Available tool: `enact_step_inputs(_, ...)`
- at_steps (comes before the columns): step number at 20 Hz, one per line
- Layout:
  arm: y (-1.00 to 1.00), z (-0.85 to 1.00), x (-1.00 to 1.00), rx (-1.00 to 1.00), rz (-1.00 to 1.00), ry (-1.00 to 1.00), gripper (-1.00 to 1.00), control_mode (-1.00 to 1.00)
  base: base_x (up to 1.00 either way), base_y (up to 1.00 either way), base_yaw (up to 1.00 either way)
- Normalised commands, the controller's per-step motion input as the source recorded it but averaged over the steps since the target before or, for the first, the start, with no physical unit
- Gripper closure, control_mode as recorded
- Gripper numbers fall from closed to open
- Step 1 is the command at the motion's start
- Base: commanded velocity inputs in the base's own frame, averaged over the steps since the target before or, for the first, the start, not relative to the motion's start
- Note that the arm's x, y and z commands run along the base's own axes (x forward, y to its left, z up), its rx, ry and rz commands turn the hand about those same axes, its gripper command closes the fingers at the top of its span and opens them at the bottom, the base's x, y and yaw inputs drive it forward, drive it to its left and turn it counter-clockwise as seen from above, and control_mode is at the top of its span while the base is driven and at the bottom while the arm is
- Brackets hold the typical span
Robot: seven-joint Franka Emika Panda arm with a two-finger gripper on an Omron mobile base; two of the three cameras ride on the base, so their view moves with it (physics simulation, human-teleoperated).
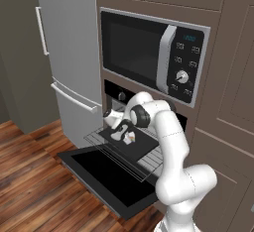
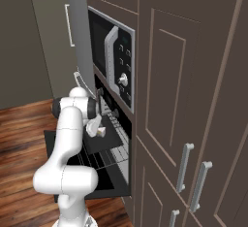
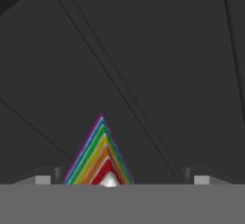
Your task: Take the baked cake out of the oven and place it on the plate for cooling. Then close the oven door.
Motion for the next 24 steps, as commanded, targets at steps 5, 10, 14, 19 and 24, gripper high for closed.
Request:
enact_step_inputs(5,-0.11,-0.05,-0.11,0.02,0.00,-0.01,1.00,-1.00,0.00,0.00,0.00)
enact_step_inputs(10,-0.09,0.16,-0.63,0.05,0.00,-0.15,1.00,-1.00,0.00,0.00,0.00)
enact_step_inputs(14,0.00,0.80,-0.99,0.12,0.00,-0.29,1.00,-1.00,0.00,0.00,0.00)
enact_step_inputs(19,0.10,1.00,-0.99,0.18,0.00,-0.29,1.00,-1.00,0.00,0.00,0.00)
enact_step_inputs(24,0.20,1.00,-0.86,0.22,0.00,-0.19,1.00,-1.00,0.00,0.00,0.00)
